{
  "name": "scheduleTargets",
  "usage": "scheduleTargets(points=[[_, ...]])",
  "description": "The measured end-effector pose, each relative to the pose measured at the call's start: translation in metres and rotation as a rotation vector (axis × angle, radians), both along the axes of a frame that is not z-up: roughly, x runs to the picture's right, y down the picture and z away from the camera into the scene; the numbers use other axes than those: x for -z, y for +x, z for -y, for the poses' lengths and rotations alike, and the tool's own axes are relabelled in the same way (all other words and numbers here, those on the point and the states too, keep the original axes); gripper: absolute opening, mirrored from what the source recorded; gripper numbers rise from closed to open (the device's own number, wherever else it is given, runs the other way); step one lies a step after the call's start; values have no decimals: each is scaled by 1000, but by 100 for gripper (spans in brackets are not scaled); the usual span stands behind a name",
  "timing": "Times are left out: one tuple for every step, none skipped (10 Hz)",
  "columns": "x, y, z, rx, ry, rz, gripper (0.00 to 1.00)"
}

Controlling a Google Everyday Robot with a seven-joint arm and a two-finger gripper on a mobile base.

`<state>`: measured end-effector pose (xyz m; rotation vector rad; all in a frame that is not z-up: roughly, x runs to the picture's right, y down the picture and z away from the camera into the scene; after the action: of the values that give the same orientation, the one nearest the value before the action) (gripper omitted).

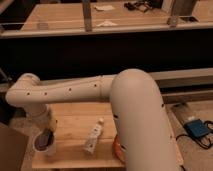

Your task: Place the eraser in the ceramic cup

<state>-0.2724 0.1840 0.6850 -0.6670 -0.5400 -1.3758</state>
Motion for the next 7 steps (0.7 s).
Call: scheduleTargets(points=[[0, 0, 0, 1, 3, 0, 13], [0, 0, 0, 3, 5, -1, 15], [0, 0, 0, 4, 5, -1, 18], [0, -1, 0, 4, 6, -1, 18], [0, -1, 0, 5, 6, -1, 18], [-1, -1, 0, 6, 7, -2, 18], [-1, -1, 0, 7, 8, -2, 18]])
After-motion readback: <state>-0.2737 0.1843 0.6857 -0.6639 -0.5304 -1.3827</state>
